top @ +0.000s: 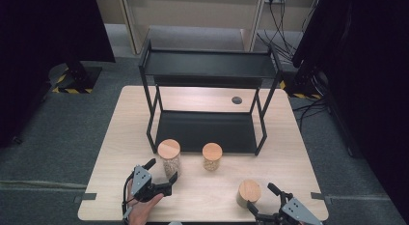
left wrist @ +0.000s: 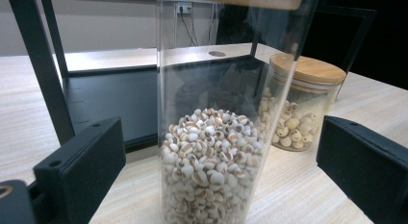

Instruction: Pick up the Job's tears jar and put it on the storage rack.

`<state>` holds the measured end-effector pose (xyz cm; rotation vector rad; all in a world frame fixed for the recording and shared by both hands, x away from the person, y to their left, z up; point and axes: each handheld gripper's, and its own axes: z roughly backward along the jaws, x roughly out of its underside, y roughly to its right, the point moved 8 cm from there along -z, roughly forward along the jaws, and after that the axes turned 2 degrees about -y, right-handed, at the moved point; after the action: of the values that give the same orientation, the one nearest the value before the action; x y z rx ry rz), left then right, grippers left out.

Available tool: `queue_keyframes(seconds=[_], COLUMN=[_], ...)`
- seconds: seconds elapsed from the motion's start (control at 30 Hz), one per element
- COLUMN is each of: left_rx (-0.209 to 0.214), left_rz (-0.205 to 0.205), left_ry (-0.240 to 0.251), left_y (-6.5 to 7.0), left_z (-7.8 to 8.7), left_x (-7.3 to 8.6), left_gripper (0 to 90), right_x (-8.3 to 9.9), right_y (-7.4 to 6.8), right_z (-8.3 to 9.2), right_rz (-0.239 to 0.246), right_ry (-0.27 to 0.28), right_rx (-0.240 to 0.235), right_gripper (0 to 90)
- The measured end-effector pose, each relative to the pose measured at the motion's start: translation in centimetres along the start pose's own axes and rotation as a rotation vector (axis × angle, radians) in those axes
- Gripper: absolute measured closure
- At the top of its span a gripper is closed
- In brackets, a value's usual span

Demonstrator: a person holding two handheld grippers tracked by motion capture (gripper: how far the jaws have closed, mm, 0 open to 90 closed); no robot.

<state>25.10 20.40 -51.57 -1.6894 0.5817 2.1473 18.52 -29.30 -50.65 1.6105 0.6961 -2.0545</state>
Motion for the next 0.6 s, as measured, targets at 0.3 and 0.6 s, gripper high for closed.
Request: queue_keyframes(seconds=[0.3, 0.6], left_rx=[0.001, 0.012], left_rz=[0.003, -0.007], left_ry=[-0.004, -0.002], left_y=[-0.3, -0.3], left_z=[-0.4, -1.1], left_x=[-0.6, -1.8], left_gripper=[2.9, 3.2], right_x=[0.0, 0.0], right_y=[0.1, 0.1], right_z=[0.0, 0.0], right_rz=[-0.004, -0.004], right_ry=[0.003, 0.003], right_rx=[0.004, 0.0], right_gripper=[0.5, 0.5])
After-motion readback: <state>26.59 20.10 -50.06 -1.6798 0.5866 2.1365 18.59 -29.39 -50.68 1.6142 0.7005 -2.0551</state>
